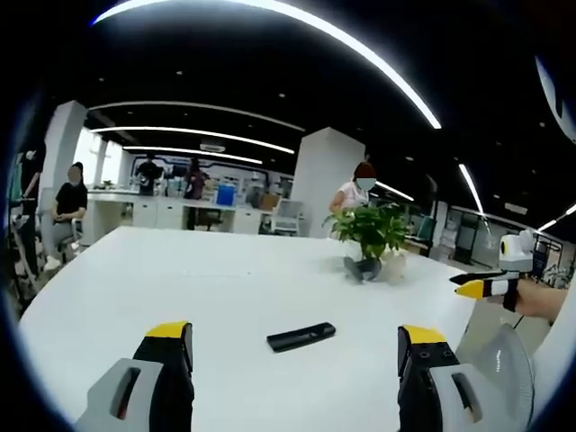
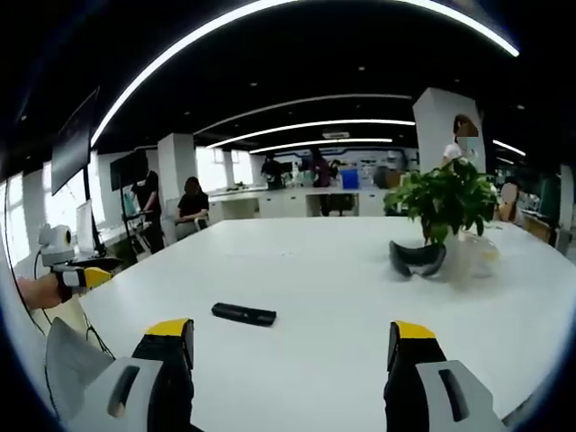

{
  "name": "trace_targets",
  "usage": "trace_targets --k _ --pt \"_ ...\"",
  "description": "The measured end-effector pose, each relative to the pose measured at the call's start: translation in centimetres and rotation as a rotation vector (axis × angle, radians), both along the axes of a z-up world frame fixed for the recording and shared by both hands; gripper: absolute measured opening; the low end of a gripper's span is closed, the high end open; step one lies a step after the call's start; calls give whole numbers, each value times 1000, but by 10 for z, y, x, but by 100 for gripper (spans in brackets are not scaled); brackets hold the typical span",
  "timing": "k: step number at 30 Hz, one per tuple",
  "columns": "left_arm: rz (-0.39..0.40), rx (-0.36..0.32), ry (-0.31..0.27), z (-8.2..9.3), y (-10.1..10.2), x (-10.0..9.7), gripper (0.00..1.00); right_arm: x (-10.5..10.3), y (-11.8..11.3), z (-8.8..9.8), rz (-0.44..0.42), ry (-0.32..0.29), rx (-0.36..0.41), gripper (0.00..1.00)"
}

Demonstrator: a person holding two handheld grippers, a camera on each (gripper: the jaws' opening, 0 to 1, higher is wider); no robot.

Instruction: Press the specified remote control buttons in sequence, fully releasing each button before pressing the next.

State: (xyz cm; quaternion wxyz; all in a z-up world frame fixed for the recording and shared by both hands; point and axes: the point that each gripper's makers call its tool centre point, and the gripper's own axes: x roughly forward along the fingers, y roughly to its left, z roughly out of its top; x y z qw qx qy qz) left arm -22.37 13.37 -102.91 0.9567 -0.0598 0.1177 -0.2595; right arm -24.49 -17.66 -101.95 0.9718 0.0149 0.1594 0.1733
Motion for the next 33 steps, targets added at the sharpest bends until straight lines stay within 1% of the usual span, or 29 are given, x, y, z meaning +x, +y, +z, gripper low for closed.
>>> trace_targets --k 3,6,10,12,13,16,17,19,22,29,32,33 --pt "-16 14 4 -5 -3 -1 98 -2 -1 0 1 0 -9 88" --pt "-46 19 34 -10 -10 0 98 -2 -3 -1 2 3 -11 87" --pt "-91 55 85 -20 -19 1 98 -2 -4 -1 3 3 -11 87" --pt "-109 44 114 -24 -22 3 98 -2 -5 -1 2 4 -9 86" --pt "-121 24 133 -25 -25 4 98 -1 -5 -1 3 5 -9 86" --pt "-158 14 185 -34 -29 6 98 1 -5 -3 8 14 -14 86" --pt "-172 15 199 -36 -30 7 98 1 -5 -4 12 22 -14 85" --pt "-200 41 230 -42 -33 9 98 1 -3 -4 18 20 -19 86" --pt "-240 66 251 -47 -40 14 98 1 -2 -4 26 20 -30 85" --pt "-336 106 292 -60 -56 24 98 -4 0 -8 33 36 -26 85" --pt "-370 119 310 -67 -58 31 97 -6 0 -10 35 45 -22 85" --pt "-384 134 316 -69 -59 33 97 -7 0 -11 34 48 -19 85"
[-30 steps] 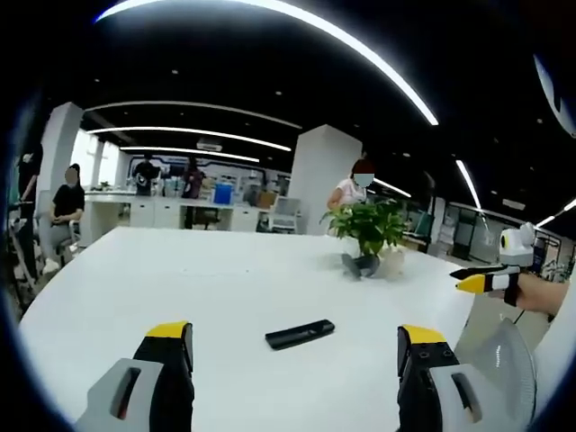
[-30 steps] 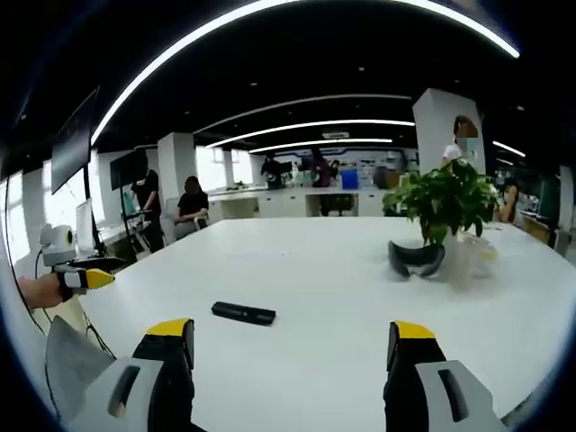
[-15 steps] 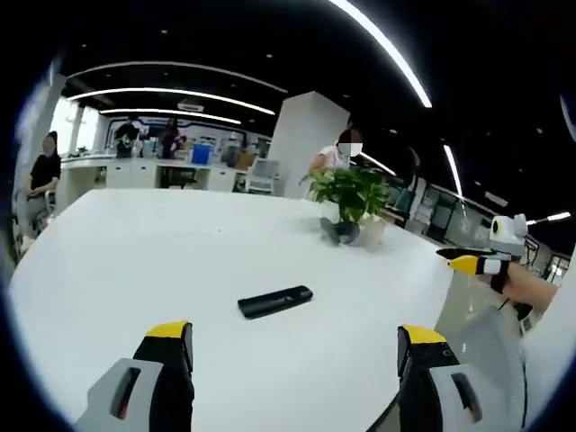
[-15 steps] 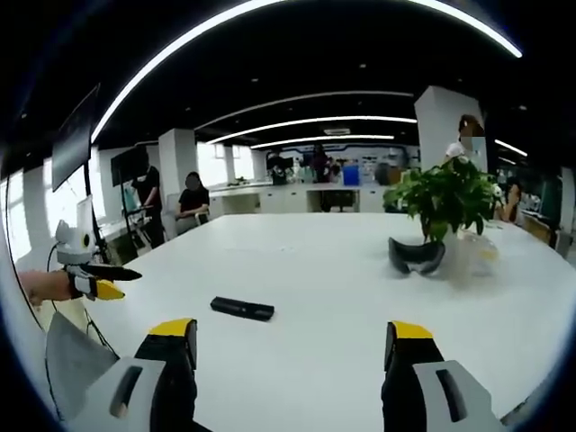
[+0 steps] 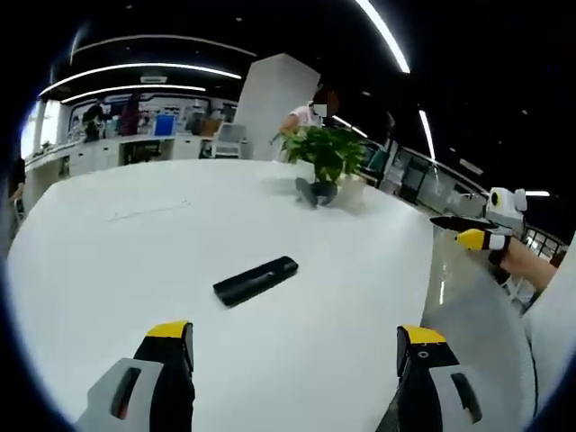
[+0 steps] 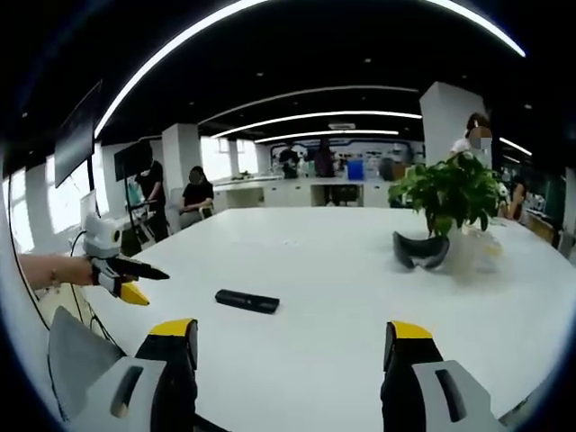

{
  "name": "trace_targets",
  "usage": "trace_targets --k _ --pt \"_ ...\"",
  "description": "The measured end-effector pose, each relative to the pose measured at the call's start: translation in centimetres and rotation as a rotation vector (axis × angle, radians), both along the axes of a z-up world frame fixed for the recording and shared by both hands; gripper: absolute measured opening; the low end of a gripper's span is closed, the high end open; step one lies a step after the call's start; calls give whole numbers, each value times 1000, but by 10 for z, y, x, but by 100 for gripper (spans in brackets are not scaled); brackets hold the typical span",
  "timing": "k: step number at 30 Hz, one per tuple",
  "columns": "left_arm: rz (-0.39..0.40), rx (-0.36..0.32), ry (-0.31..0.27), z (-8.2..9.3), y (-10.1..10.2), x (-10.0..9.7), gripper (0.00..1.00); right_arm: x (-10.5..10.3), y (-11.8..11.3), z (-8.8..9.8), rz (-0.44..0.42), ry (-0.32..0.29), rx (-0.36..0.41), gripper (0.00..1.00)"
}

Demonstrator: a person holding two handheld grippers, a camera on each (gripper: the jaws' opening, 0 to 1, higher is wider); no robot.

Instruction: Press the specified remote control buttons in sequence, fully releasing each button before pressing the next.

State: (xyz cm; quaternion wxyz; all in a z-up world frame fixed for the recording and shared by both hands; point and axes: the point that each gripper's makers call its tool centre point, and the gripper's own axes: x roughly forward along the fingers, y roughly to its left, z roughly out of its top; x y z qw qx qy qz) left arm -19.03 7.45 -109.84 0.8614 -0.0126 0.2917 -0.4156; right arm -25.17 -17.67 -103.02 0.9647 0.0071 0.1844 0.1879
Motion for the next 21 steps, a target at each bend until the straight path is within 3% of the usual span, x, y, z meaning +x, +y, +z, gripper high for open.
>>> trace_targets --k 11,21 --pt "-148 92 33 -21 -20 23 97 -5 -10 -10 -23 41 -16 84" --pt "-206 126 61 -29 -31 49 95 -9 -18 -17 -41 68 -19 84"
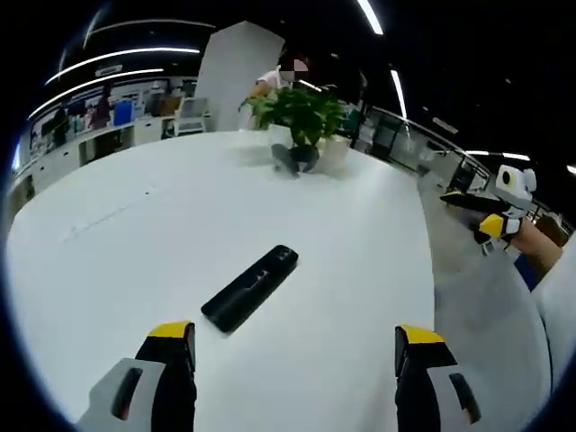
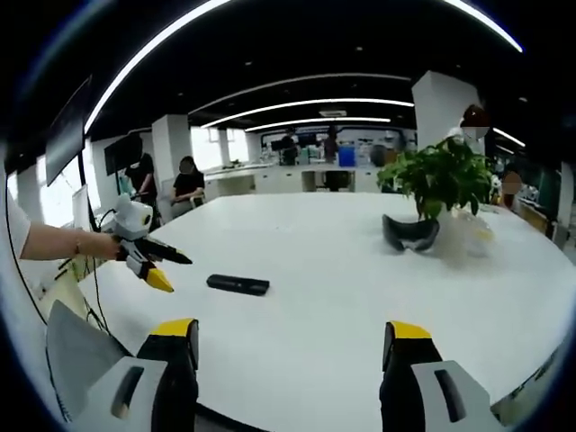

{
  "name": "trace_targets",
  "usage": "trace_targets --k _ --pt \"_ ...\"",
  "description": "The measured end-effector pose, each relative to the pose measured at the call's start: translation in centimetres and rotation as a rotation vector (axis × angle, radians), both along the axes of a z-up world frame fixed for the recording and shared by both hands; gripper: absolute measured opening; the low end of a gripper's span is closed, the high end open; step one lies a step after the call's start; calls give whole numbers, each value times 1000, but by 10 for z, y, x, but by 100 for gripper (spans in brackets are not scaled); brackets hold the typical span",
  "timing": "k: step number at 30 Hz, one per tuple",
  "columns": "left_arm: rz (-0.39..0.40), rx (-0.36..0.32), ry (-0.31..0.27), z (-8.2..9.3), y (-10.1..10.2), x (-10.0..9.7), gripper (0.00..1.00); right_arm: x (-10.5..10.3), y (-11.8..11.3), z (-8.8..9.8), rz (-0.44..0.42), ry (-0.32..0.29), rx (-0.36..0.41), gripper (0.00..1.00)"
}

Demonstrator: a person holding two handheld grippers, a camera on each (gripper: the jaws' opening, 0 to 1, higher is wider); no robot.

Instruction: Press the specified remote control buttons in sequence, fully releasing each button before pressing the next.

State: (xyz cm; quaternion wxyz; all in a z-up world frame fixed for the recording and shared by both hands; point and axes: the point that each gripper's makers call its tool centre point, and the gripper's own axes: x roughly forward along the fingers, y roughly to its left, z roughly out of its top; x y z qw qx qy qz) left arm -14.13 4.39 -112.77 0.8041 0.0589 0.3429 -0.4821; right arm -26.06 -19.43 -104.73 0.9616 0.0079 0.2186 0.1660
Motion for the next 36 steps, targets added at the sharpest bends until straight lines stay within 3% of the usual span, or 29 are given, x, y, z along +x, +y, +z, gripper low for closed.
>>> trace_targets --k 5,13,21,26,30,33,36 --pt "-63 96 -10 -12 -1 12 95 -1 0 -1 0 11 -3 83" --pt "-122 168 -33 -21 -7 29 92 -1 2 -5 6 35 -14 82" --pt "-274 339 -98 -37 -13 44 87 1 0 -9 5 59 -24 80" --pt "-348 402 -132 -46 -22 51 84 2 -2 -13 4 76 -28 76" --pt "-401 449 -133 -57 -26 54 75 2 -4 -16 -8 99 -18 71" --pt "-429 459 -129 -61 -29 54 67 1 -8 -22 -16 125 -8 61" --pt "-461 492 -124 -67 -28 56 57 -1 -4 -22 0 129 23 60"
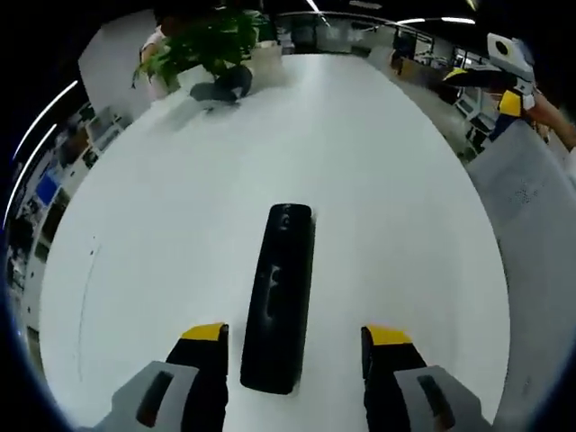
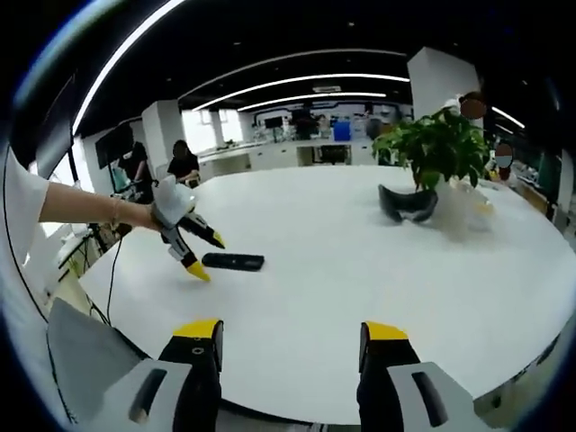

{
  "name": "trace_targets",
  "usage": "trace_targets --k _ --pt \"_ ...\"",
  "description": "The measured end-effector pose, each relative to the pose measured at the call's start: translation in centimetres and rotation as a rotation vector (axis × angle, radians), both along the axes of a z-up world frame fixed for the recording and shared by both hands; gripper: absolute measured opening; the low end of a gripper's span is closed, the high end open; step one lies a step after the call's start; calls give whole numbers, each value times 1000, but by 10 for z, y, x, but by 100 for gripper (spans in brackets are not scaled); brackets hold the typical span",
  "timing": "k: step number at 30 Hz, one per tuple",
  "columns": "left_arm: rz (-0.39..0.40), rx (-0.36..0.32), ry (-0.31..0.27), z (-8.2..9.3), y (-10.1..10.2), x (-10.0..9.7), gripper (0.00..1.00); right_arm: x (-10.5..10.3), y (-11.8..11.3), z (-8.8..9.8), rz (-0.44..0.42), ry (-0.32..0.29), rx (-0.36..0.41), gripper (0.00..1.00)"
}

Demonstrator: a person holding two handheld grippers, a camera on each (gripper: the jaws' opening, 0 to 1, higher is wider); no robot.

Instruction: Press the specified remote control buttons in sequence, fully releasing each button before pressing the next.

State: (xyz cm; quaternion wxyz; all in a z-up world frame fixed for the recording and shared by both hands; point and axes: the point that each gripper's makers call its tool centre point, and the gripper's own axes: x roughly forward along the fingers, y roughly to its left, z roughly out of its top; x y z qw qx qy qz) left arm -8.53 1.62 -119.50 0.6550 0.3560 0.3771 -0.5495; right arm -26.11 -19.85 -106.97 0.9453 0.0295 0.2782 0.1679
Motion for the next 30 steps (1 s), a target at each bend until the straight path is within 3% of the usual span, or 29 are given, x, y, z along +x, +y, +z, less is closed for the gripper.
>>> trace_targets --k 2,5,7,11,16,30 --pt "33 -27 36 1 -5 2 52 0 0 -1 8 3 -3 59" --pt "20 -26 60 0 -9 0 45 -2 0 -3 21 13 -18 55" --pt "23 -22 57 0 -11 2 42 -1 0 -4 21 16 -14 53" --pt "-21 -6 49 0 -9 -5 25 1 1 -5 26 23 -22 50" --pt "-2 -17 42 0 -7 -8 25 2 8 -12 76 46 -76 48" --pt "-37 -16 46 -1 -1 -46 24 4 21 -13 145 54 -91 43"
